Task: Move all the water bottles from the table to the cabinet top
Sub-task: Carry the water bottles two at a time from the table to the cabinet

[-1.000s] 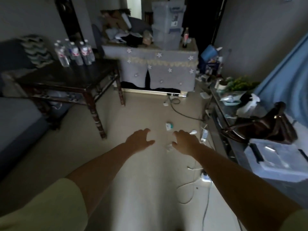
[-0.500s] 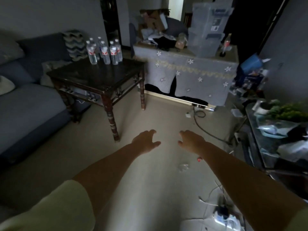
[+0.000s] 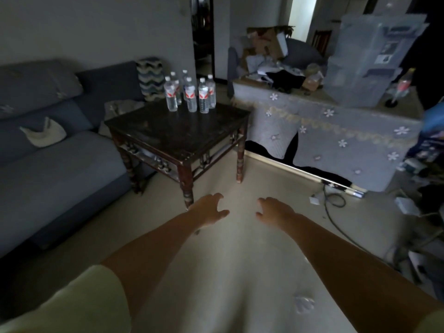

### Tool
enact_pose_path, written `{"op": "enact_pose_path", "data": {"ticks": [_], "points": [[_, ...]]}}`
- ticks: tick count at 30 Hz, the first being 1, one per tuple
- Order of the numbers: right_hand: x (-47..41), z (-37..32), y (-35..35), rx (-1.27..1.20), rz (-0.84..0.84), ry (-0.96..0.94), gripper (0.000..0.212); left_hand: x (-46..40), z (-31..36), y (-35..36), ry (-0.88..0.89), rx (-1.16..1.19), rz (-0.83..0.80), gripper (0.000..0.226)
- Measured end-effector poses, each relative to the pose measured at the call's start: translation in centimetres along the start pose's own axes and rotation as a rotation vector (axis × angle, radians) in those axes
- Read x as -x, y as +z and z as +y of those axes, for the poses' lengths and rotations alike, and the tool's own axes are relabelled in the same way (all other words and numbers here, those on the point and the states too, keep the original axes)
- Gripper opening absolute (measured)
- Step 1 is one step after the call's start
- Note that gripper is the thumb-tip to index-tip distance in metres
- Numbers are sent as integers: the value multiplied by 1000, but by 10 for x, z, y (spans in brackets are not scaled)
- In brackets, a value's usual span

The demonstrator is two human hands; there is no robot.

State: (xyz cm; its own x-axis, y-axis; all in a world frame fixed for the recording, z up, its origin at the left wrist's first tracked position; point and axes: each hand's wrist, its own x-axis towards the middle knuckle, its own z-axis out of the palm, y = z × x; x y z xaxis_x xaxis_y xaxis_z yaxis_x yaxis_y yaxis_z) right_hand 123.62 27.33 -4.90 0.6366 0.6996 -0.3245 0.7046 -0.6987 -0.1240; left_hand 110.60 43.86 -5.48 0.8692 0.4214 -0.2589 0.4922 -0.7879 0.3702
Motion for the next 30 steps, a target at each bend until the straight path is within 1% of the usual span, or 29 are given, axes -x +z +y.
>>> {"op": "enact_pose_path", "data": {"ticks": [4,7,12,19,24,27,30], "points": [[-68,-13,-25,-19,-6,-14,45,-64,-27,-34,-31,18,22,58],[-113,-8,-35,-2,-25,-23,43,-108,-35,-43,-41,17,-7,59],[-199,22,-57,-9,-48,-20,47,-196,-36,-55,-53,19,-31,61],[-338,91,-110,3,-43,-79,48,-345,-14,-81,-139,50,24,64],[-435,143,-155,27,-52,-110,46,-440,10,-92,-160,114,55,63],[-481,148,-169,22,-105,-124,46,-475,7,-97,-179,146,69,64],[-529,139,-176,1,-129,-179,46,-511,-12,-110,-244,147,65,59]]}}
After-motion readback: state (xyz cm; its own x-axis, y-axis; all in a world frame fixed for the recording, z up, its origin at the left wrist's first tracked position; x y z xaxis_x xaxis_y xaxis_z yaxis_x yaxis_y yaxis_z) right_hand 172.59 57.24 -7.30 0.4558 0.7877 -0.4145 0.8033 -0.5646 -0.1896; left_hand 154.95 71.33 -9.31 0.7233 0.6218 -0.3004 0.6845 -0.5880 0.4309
